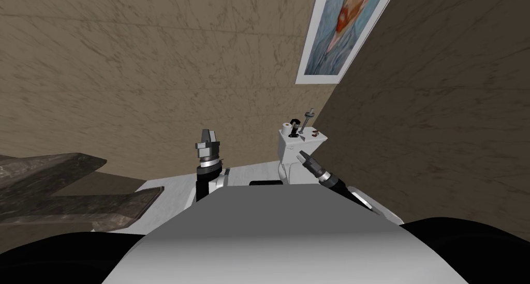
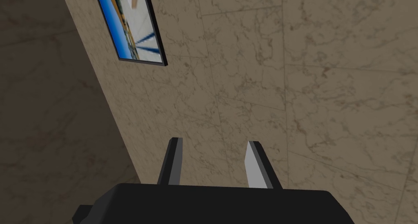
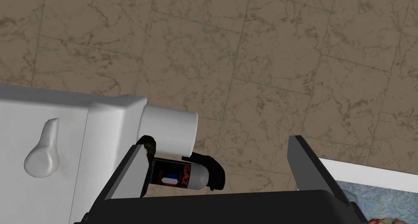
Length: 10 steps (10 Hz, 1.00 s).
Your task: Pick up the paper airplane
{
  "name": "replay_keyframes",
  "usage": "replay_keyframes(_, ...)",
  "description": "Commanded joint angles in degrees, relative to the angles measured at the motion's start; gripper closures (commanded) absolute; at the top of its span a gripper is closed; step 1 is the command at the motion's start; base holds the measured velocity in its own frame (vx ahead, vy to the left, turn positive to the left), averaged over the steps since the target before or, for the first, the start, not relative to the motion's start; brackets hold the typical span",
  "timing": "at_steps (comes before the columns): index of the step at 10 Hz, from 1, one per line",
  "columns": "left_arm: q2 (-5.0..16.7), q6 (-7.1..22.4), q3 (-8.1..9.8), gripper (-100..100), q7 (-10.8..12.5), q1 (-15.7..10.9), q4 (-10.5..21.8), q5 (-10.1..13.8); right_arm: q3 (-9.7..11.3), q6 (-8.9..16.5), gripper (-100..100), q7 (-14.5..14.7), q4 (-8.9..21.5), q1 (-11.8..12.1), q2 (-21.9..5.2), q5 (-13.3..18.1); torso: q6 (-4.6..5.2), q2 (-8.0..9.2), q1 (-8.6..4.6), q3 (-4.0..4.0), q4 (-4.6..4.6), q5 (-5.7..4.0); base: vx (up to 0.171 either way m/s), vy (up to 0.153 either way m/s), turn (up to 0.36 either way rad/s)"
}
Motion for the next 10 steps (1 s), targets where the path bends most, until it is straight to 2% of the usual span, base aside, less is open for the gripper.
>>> replay_keyframes(1,0.0,0.0,0.00,0,0.0,0.0,0.0,0.0,0.1,0.0,-100,-0.5,1.0,1.2,-2.9,0.3,0.00,0.00,0.00,0.00,0.00,0.00,-0.005,-0.012,0.094)
replay_keyframes(2,0.0,0.0,0.00,0,0.0,0.0,0.0,0.0,0.1,0.0,-100,-0.5,1.0,1.2,-4.5,0.3,-0.02,0.00,-0.01,0.00,0.00,0.00,-0.004,-0.018,0.047)
replay_keyframes(3,0.0,0.0,0.00,0,0.0,0.0,0.0,0.0,0.2,-0.1,-100,-1.0,2.2,2.3,-6.3,0.6,0.00,0.00,-0.02,0.00,0.00,0.00,-0.001,-0.020,0.073)
replay_keyframes(5,0.0,0.0,0.00,0,0.0,0.0,0.0,0.0,0.2,-0.1,-100,-1.0,2.2,2.3,-9.2,0.6,0.00,-0.02,-0.03,-0.01,-0.01,0.00,-0.001,-0.015,0.024)
replay_keyframes(8,0.0,0.0,0.00,0,0.0,0.0,0.0,0.0,0.3,-0.3,-100,-2.0,4.9,4.3,-14.8,1.2,0.00,-0.03,-0.01,-0.02,-0.01,0.00,0.000,-0.016,0.080)
replay_keyframes(9,0.0,0.0,0.00,0,0.0,0.0,0.0,0.0,0.3,-0.3,-100,-2.0,4.9,4.3,-17.1,1.2,-0.01,-0.04,-0.03,-0.02,-0.01,0.00,0.000,-0.019,0.058)
replay_keyframes(10,0.0,0.0,0.00,0,0.0,0.0,0.0,0.0,0.3,-0.3,-100,-2.0,4.9,4.3,-17.7,1.2,0.00,-0.03,-0.02,-0.02,-0.01,-0.01,-0.001,-0.010,0.002)
